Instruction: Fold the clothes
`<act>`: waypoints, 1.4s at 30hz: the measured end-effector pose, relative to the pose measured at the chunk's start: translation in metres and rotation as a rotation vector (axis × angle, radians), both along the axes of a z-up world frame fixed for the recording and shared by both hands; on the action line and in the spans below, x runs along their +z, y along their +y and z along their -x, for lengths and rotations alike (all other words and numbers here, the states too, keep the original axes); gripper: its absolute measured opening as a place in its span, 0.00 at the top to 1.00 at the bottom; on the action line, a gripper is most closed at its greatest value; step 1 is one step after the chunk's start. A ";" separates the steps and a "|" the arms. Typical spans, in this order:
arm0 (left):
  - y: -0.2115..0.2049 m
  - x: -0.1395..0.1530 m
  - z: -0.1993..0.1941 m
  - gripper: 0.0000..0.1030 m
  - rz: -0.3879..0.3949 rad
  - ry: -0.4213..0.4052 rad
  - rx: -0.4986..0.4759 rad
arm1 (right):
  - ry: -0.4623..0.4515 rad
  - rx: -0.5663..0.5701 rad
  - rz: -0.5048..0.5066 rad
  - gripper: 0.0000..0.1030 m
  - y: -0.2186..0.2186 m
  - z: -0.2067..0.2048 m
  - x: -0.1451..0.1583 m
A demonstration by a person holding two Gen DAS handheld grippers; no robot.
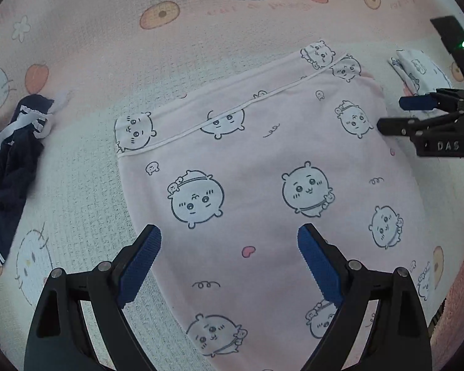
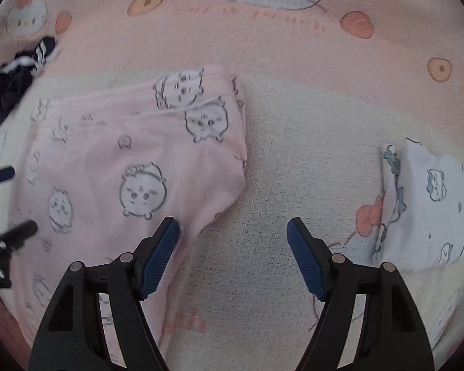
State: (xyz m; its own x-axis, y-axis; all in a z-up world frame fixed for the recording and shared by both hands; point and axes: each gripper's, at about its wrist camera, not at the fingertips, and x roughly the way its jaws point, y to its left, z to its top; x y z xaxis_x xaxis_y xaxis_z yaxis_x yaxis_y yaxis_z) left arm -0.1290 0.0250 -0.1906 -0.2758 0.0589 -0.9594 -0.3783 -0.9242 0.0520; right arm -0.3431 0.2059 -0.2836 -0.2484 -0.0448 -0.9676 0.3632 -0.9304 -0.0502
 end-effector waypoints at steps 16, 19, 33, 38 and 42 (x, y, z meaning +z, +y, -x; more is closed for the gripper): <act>-0.071 0.001 0.042 0.11 -0.102 0.032 0.105 | -0.004 -0.137 0.240 0.31 0.053 0.017 0.022; -0.083 0.005 0.071 0.10 -0.132 0.049 0.131 | -0.008 -0.127 0.217 0.34 0.043 0.026 0.016; -0.119 0.010 0.126 0.19 -0.130 0.104 0.118 | 0.210 0.058 0.018 0.35 -0.051 0.036 0.039; -0.094 -0.012 0.160 0.31 -0.039 0.106 0.066 | 0.171 0.049 -0.077 0.35 -0.073 0.069 0.010; -0.088 -0.026 0.189 0.31 -0.013 0.116 0.111 | 0.146 -0.053 -0.022 0.34 -0.032 0.066 0.011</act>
